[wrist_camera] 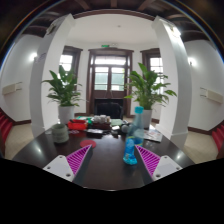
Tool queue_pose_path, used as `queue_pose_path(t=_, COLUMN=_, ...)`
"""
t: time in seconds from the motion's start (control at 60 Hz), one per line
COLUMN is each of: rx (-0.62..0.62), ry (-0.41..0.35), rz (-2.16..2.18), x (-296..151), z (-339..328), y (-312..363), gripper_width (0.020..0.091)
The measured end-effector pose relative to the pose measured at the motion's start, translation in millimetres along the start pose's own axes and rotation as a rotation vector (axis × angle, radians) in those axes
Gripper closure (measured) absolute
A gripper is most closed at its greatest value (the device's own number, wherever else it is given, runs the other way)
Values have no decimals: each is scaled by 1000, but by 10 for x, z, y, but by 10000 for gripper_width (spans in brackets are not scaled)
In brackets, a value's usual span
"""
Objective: Pour water
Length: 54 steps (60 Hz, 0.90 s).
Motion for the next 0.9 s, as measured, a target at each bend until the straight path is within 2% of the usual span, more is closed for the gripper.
queue_pose_path(t=0.083, rx=52, ry=11, rz=5, x=23, z=130, y=-328, gripper_width=251)
queue_pose_path(t=0.233, rx=90, ry=-24, rz=25, x=-121, z=470, y=-697, gripper_width=259)
queue_pose_path(t=0.367, rx=52, ry=-4, rz=73, x=-50, z=865, y=-732, gripper_width=256)
queue_pose_path(t=0.517, rx=56, ry=-30, rz=67, x=-65, z=1175, y=-745, gripper_width=258)
queue_pose_path(t=0.583, rx=51, ry=-43, rz=69, x=-33, z=1294, y=-725, gripper_width=283)
queue_pose_path(t=0.633, rx=33, ry=-65, rz=77, x=-32, z=1373, y=-659, gripper_width=394)
queue_pose_path(t=0.667, rx=34, ry=-72, rz=75, x=-19, z=1414, y=-637, gripper_width=512)
queue_pose_path(t=0.683, rx=40, ry=-74, rz=69, x=-10, z=1431, y=-651, gripper_width=547)
queue_pose_path(t=0.8, rx=50, ry=-102, rz=45, x=92, z=1522, y=-724, gripper_width=627)
queue_pose_path(t=0.817, rx=52, ry=-108, rz=46, x=86, z=1524, y=-720, gripper_width=620)
queue_pose_path(t=0.833, rx=55, ry=-113, rz=47, x=78, z=1524, y=-723, gripper_width=681)
queue_pose_path(t=0.9, rx=57, ry=-126, rz=48, x=62, z=1524, y=-725, gripper_width=753)
Point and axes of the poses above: the point between the fingertips, and its own axes, seen from behind it with the camera up: y to the left, x down, z forward, the way the camera looks, the point moved 6 cm from there along -z, backward, against the way the camera looks, and after that the axes turned 4 degrees about -x, right-handed, at the moved point
